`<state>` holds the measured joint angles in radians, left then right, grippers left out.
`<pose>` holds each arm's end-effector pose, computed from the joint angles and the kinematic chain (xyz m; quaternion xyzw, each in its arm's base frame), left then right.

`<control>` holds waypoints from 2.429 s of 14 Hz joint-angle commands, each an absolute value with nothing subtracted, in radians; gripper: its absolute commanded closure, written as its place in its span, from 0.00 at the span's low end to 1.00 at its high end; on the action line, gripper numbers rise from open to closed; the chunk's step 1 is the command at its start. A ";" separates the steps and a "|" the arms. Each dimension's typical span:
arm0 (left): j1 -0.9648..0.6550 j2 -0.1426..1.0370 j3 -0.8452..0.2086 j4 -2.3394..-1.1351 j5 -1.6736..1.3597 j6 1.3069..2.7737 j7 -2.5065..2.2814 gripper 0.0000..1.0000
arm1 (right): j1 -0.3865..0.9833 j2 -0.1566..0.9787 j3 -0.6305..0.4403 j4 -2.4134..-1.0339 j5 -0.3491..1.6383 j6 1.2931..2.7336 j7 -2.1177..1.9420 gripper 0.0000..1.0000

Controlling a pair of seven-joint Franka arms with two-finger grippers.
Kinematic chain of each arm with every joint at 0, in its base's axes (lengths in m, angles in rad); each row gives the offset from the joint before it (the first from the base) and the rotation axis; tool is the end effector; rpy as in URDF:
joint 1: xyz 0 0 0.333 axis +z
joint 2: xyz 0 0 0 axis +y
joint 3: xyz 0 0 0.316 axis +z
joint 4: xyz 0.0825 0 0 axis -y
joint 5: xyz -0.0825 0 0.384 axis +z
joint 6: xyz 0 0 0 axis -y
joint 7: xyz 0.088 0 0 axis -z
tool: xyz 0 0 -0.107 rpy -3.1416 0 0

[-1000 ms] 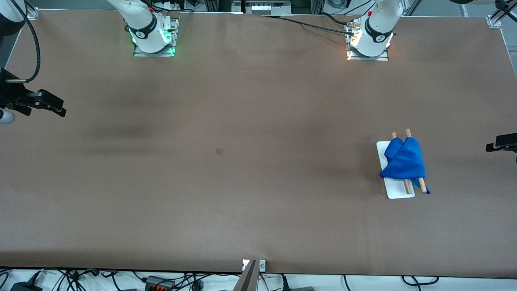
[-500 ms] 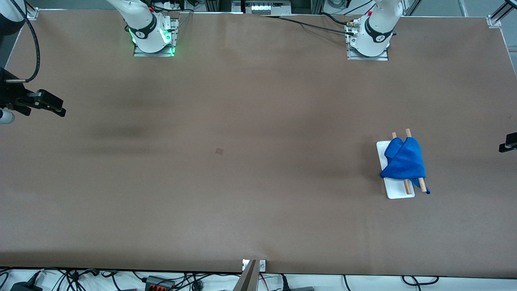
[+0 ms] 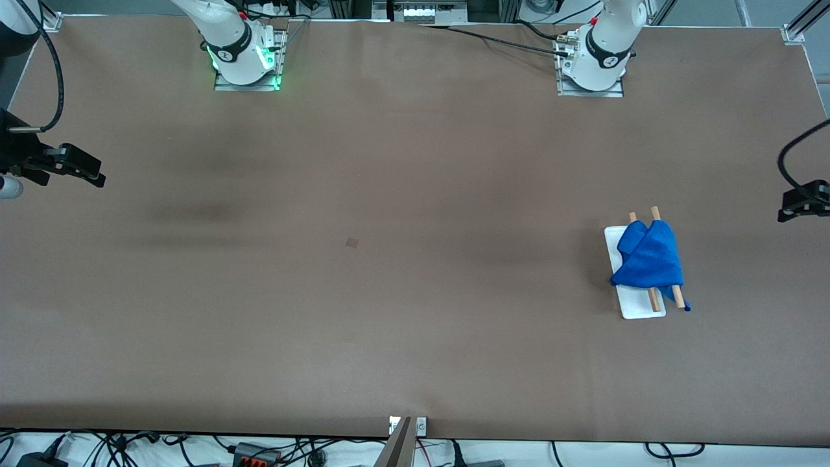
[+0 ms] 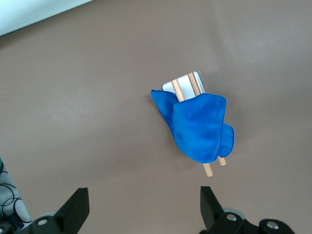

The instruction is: Pass towel and hang on rack

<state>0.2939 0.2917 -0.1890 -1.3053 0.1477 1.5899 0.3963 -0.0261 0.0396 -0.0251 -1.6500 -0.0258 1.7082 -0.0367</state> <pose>0.6347 0.1009 0.5798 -0.9887 0.1427 0.0128 0.0450 0.5751 -0.0316 0.5766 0.9999 -0.0056 0.0087 0.0137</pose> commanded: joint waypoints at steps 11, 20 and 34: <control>0.087 0.112 0.057 -1.543 -0.055 1.602 0.141 0.00 | -0.026 0.031 -0.023 -1.625 -0.018 1.704 -0.038 0.00; 0.061 0.107 0.055 -1.548 -0.026 1.546 -0.023 0.00 | -0.028 0.032 -0.023 -1.620 -0.020 1.704 -0.038 0.00; 0.040 0.098 0.055 -1.565 -0.029 1.546 -0.018 0.00 | -0.028 0.038 -0.025 -1.621 -0.021 1.700 -0.040 0.00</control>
<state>0.0563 0.1233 0.0407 -1.5457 -0.0374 1.5502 -0.0124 -0.0251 0.0419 -0.0250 -1.6257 -0.0258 1.7092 -0.0367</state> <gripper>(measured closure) 0.000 0.000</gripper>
